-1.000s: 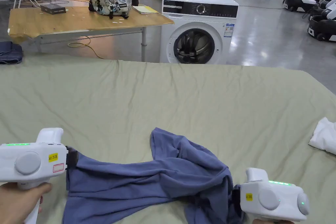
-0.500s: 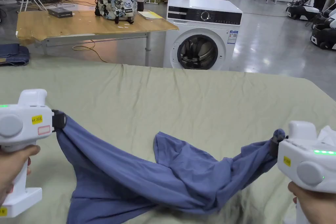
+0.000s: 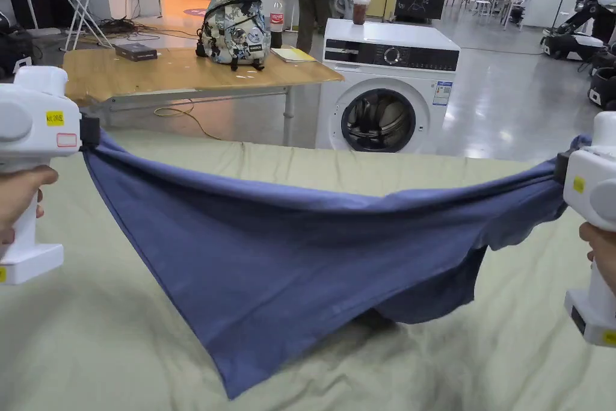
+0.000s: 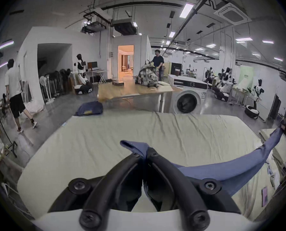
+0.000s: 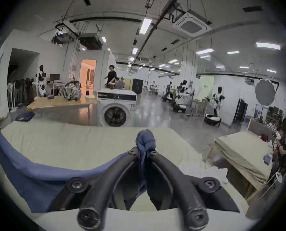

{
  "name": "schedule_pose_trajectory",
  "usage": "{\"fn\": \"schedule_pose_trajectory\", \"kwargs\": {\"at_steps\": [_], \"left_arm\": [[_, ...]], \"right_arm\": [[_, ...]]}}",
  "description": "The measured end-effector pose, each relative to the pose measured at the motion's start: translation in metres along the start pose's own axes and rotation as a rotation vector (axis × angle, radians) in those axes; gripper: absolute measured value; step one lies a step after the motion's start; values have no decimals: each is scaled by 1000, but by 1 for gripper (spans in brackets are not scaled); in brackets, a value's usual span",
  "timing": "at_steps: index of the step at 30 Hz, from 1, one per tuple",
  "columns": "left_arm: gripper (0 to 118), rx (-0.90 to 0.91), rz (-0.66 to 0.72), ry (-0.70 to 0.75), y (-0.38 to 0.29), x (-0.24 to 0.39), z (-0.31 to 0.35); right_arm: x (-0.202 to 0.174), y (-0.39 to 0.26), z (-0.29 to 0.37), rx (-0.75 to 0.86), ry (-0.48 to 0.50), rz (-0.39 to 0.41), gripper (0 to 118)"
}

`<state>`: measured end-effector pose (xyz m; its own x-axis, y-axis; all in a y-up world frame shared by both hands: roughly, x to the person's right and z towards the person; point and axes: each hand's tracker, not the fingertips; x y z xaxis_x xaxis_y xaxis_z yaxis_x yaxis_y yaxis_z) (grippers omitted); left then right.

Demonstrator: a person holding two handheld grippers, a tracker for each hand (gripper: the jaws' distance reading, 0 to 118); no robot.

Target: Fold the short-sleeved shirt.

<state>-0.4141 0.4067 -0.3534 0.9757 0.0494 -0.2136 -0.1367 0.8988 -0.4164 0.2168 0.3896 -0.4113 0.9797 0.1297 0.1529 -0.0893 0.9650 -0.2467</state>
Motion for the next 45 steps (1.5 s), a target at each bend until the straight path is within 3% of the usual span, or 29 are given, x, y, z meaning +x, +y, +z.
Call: {"fn": "schedule_pose_trajectory", "kwargs": {"at_steps": [13,22,28,45], "left_arm": [[0,103,13,41,71,-1,0],[0,162,12,43,99,-6,-16],[0,131,-6,46,57,-6,-16],[0,-30,-9,28,-128,-19,24]], "right_arm": [[2,84,-26,87,-31,-8,5],[3,95,-47,96,-33,-20,5],[1,52,-46,47,-16,-31,5],[5,-99,32,-101,9,73,5]]}}
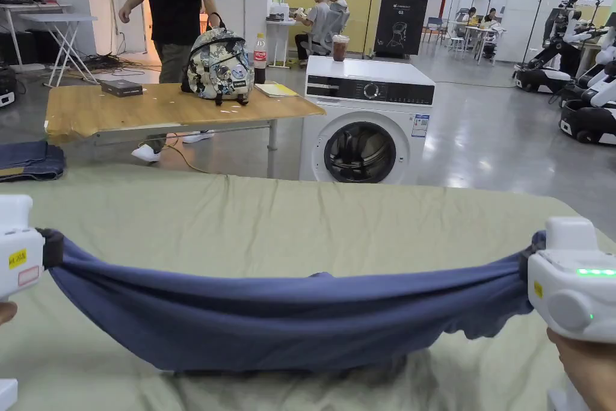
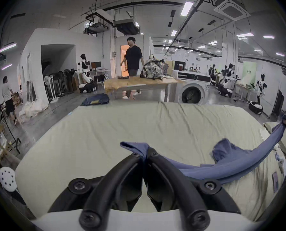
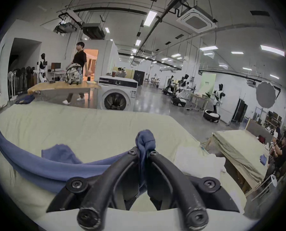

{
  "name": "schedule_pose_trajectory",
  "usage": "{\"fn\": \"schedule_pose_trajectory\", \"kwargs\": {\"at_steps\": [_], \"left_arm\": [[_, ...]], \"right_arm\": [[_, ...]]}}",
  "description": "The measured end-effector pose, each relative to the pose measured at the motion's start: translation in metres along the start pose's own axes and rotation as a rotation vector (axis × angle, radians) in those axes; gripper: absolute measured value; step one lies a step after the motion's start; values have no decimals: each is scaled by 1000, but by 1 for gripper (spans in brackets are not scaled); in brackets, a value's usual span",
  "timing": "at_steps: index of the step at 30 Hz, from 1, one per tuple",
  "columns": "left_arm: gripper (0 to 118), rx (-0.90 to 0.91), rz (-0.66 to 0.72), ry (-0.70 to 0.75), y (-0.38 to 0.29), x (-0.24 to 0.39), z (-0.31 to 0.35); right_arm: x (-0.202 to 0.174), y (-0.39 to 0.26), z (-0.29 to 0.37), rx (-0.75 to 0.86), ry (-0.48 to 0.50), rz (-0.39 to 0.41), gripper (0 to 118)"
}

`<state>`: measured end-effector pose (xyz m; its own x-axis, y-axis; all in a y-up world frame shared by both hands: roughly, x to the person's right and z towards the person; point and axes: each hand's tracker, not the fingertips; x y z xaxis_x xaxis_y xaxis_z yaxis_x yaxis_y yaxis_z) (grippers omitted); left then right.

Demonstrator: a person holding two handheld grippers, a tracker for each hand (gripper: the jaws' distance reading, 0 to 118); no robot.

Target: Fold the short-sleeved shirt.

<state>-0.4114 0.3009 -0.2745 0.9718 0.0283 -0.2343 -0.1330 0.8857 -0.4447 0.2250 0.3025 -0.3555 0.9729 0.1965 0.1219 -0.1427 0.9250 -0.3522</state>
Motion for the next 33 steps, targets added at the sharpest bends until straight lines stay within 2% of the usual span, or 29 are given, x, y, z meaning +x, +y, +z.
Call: {"fn": "schedule_pose_trajectory", "kwargs": {"at_steps": [7,14,22,23,24,26,27,28,30,33], "left_arm": [[0,-112,25,-25,-83,-16,17],[0,-215,48,-24,-158,-23,39],[0,-296,83,-5,-197,-29,33],[3,-299,85,-2,-194,-20,41],[11,-295,74,23,-193,-16,42],[38,-278,60,40,-188,-13,44],[57,-267,62,32,-186,-17,42],[82,-261,63,26,-182,-15,43],[86,-236,57,9,-174,-8,46],[86,-213,29,-10,-162,9,47]], "right_arm": [[7,-72,37,-112,28,-22,5],[4,-131,64,-211,34,9,5],[1,-161,66,-273,41,12,5],[0,-161,68,-269,42,12,5],[-2,-160,70,-259,42,14,6],[-6,-157,73,-240,42,23,13],[-9,-154,75,-225,43,31,24],[-13,-151,78,-211,42,39,47],[-14,-146,72,-190,56,28,80],[-32,-131,80,-137,90,7,83]]}}
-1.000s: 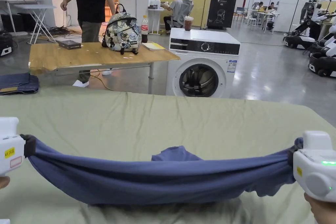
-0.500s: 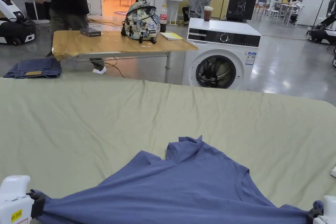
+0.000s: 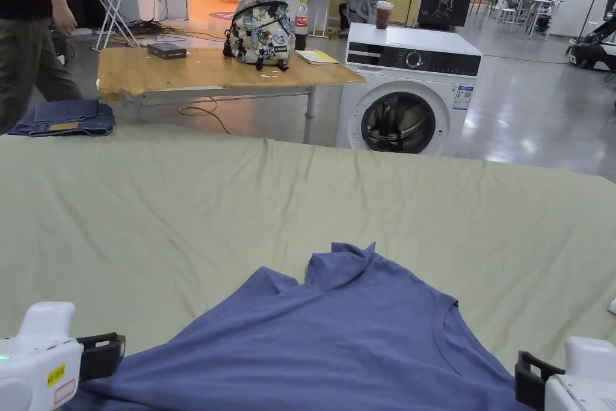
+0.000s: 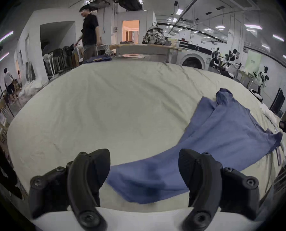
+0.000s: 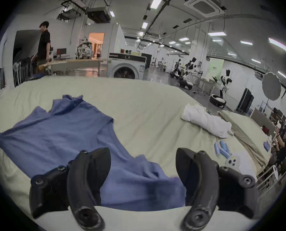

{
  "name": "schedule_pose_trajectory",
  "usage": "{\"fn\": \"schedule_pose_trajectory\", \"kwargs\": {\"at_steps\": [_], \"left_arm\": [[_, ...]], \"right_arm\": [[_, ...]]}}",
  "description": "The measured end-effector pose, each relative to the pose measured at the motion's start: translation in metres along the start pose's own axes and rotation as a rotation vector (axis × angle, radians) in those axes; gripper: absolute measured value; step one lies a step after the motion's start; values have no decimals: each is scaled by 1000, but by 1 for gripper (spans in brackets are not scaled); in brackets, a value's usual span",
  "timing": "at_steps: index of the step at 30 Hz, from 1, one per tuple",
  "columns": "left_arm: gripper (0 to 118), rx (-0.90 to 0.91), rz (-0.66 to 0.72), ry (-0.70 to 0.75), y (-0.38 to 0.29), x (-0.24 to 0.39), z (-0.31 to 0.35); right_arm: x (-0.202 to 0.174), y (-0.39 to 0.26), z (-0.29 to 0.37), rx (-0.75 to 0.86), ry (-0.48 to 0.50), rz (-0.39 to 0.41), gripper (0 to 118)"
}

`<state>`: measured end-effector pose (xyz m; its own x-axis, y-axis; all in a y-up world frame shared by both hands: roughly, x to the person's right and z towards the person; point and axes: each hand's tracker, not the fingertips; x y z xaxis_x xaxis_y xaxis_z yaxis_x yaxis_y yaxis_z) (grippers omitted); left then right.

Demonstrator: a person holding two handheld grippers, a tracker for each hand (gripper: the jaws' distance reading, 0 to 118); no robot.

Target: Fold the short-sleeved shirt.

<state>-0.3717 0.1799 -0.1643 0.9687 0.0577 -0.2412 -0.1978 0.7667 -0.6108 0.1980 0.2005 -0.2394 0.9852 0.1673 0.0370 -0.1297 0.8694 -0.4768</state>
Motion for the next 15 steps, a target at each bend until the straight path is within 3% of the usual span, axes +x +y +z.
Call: {"fn": "schedule_pose_trajectory", "kwargs": {"at_steps": [4,6,7,8,10,12,15], "left_arm": [[82,66,-49,-41,13,33,0],[60,117,-85,-40,20,54,1],[39,139,-98,-38,23,63,2],[28,167,-110,-34,26,73,3],[20,198,-113,-37,30,89,5],[3,232,-110,-68,35,103,10],[0,294,-125,-42,37,118,15]], "right_arm": [[-34,27,20,71,64,-43,83],[-49,23,11,95,97,-64,77],[-55,27,12,111,109,-77,60],[-64,31,14,133,123,-85,43],[-76,33,9,157,125,-91,9],[-86,39,11,191,140,-102,0],[-97,44,14,228,148,-105,0]]}}
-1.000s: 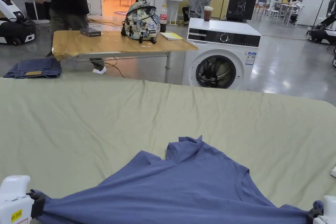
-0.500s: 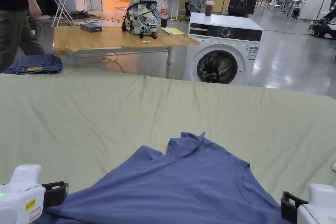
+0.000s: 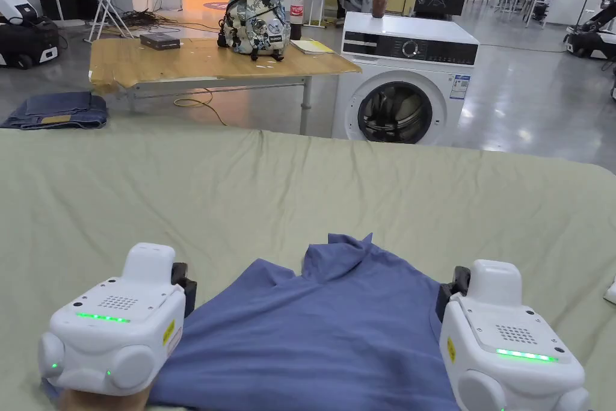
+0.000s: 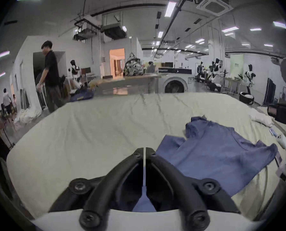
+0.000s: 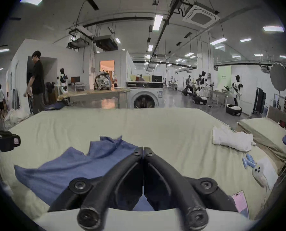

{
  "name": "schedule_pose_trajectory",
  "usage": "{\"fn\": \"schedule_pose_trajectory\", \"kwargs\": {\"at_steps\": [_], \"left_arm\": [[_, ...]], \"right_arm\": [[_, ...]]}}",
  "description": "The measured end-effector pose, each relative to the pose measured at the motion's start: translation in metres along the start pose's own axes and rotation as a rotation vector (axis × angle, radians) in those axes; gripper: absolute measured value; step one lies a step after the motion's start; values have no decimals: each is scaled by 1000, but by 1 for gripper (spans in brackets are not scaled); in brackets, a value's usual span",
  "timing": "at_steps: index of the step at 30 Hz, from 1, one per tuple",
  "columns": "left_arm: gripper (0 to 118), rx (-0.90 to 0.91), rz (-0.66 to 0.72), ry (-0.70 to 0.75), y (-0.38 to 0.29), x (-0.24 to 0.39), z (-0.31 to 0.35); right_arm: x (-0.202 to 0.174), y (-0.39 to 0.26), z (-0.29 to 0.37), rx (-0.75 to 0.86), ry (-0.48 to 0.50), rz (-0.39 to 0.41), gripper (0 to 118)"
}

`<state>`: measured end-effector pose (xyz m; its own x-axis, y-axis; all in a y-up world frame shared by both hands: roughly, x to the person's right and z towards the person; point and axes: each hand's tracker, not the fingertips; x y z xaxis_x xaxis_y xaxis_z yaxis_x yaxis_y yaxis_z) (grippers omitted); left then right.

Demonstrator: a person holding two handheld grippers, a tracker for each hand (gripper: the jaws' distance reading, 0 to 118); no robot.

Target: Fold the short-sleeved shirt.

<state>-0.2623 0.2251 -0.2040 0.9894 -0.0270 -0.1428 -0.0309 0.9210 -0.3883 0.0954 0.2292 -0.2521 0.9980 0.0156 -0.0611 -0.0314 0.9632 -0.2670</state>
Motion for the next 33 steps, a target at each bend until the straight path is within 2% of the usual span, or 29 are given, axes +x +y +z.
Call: {"fn": "schedule_pose_trajectory", "kwargs": {"at_steps": [7,11,16,26,27,29,30,31,32,33], "left_arm": [[0,13,59,-10,7,0,7],[0,-48,57,-1,6,-19,7],[0,-160,72,42,-1,-60,3],[0,-424,301,-23,-18,-169,-15],[3,-449,326,-29,-20,-172,-15],[52,-484,323,44,-25,-179,-20],[52,-509,319,50,-27,-181,-23],[59,-545,323,56,-29,-176,-22],[77,-577,338,66,-33,-176,-25],[84,-600,353,81,-37,-177,-28]], "right_arm": [[-16,6,0,27,16,4,0],[-21,6,-3,14,29,13,0],[-28,1,-9,-11,45,40,0],[-37,-13,-21,-83,68,65,0],[-38,-15,-22,-89,69,66,0],[-39,-19,-24,-100,74,67,0],[-40,-23,-26,-105,74,68,0],[-40,-25,-27,-110,77,70,0],[-41,-27,-28,-113,77,72,0],[-41,-28,-29,-116,78,74,0]]}}
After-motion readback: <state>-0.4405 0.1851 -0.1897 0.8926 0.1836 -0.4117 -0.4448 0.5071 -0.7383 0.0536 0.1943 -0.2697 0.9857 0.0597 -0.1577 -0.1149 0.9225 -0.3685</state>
